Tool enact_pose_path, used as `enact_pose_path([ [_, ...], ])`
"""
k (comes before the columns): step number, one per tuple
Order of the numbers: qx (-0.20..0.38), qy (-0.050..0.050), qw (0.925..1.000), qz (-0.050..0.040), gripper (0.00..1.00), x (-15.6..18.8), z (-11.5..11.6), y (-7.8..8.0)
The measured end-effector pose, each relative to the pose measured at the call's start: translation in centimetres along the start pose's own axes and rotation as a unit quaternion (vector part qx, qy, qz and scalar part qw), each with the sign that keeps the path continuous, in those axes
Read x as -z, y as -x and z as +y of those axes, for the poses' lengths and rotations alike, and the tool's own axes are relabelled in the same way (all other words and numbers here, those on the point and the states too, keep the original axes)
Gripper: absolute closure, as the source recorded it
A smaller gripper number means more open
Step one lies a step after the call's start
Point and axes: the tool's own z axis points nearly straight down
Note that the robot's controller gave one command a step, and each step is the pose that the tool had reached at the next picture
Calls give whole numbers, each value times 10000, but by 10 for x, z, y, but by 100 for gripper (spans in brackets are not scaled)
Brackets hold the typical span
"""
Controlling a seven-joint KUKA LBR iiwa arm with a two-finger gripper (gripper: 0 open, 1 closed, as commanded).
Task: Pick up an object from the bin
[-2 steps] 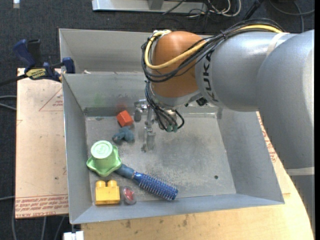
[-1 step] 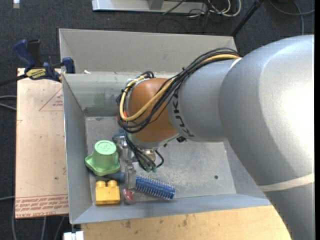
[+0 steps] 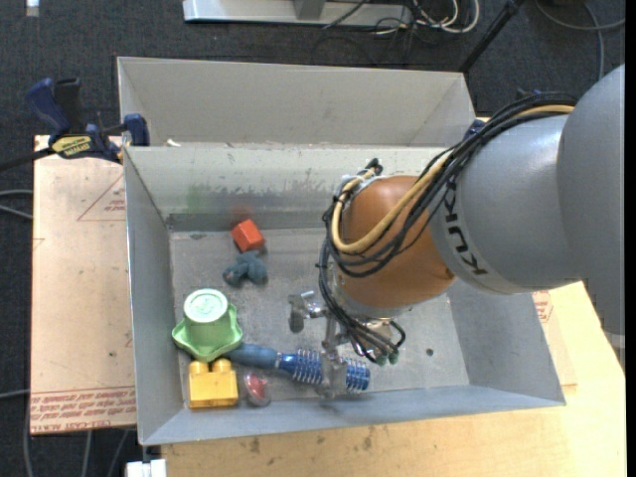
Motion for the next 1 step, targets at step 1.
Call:
enact_pose_path([
  [1,557,7,9984,-73,0,-44,-12,-4],
])
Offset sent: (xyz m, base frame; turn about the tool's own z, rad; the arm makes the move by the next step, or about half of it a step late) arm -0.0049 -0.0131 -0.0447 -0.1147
